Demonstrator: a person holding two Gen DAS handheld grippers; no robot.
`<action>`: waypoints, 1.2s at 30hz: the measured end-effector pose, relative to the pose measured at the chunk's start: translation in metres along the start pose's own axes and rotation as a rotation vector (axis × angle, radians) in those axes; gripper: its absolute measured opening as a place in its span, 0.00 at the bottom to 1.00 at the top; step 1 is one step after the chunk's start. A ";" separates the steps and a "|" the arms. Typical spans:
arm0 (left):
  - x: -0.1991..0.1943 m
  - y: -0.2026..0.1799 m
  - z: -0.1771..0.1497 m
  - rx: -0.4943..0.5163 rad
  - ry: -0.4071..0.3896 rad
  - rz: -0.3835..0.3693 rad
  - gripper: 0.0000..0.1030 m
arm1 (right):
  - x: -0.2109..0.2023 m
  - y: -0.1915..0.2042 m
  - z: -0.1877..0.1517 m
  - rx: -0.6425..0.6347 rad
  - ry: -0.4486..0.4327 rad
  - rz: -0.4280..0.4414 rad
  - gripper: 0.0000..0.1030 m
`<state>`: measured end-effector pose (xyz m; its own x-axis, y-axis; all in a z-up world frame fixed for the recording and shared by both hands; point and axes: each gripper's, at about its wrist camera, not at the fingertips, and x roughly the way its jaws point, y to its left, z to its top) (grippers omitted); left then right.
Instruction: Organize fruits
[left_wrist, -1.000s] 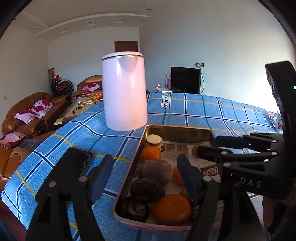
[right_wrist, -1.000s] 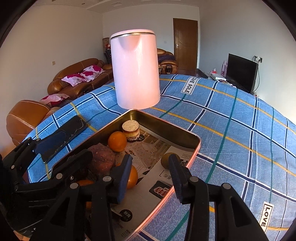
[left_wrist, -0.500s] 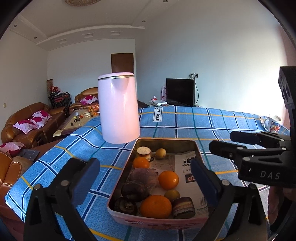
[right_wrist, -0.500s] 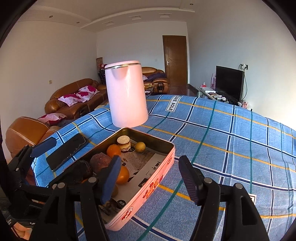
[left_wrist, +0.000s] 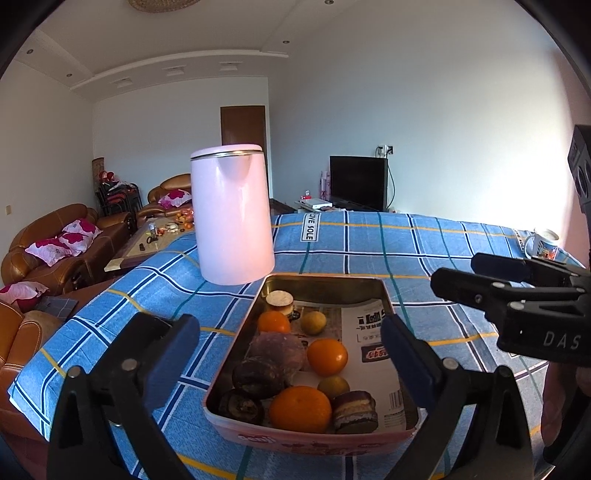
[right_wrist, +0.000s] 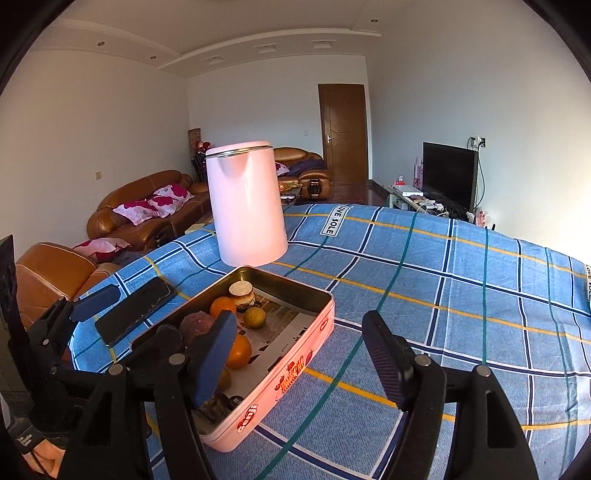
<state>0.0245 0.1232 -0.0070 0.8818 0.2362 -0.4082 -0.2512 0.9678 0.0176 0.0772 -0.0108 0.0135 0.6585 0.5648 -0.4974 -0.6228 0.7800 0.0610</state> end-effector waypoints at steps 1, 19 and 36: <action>0.000 0.000 0.000 0.001 0.000 0.000 0.98 | 0.000 0.000 0.000 0.001 -0.001 0.001 0.70; 0.000 0.001 0.000 -0.013 0.015 -0.006 0.99 | -0.005 -0.006 -0.004 0.015 -0.008 -0.001 0.70; -0.004 -0.003 0.006 -0.035 0.013 -0.004 1.00 | -0.018 -0.013 -0.006 0.019 -0.037 -0.017 0.70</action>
<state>0.0241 0.1199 -0.0002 0.8778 0.2310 -0.4196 -0.2614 0.9651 -0.0156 0.0709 -0.0334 0.0163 0.6843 0.5607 -0.4661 -0.6037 0.7942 0.0690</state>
